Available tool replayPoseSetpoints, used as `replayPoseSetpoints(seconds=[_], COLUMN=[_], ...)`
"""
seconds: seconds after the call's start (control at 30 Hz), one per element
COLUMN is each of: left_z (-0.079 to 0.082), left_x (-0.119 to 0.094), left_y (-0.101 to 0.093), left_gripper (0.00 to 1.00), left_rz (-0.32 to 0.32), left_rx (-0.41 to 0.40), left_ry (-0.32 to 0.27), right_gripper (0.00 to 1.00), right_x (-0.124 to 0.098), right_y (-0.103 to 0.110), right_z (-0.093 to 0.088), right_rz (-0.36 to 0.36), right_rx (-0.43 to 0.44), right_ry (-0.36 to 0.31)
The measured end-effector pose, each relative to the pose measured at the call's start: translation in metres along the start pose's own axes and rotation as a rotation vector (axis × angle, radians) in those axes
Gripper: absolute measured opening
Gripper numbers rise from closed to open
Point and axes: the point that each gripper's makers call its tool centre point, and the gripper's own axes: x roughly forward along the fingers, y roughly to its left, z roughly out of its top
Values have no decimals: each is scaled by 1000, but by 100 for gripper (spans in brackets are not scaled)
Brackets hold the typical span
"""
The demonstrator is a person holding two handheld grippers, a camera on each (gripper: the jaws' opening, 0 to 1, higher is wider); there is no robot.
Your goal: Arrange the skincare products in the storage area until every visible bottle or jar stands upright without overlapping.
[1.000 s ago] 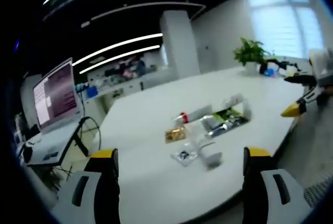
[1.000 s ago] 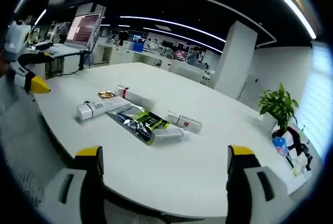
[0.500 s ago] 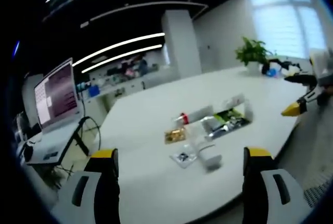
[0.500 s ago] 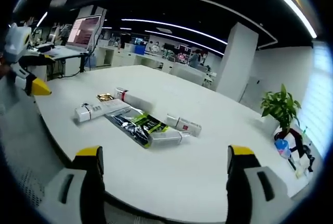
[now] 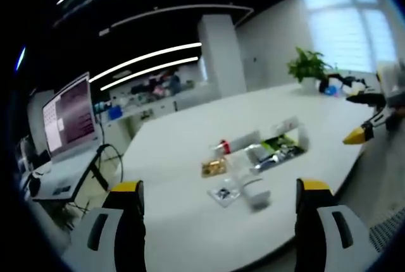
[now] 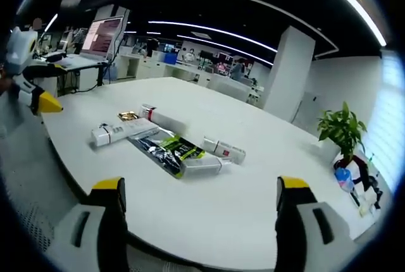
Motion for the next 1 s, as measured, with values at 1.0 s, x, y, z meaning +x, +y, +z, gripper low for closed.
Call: replayPoseSetpoints(seconds=[1.0], left_z=[-2], left_x=[-2], left_y=[-1], left_gripper=[95], left_rz=[-15], left_rx=[-1], left_ry=[14], right_gripper=[100], right_x=[-1], right_y=[2], right_z=[-1], right_rz=[2], right_rx=[-1], right_ry=[10])
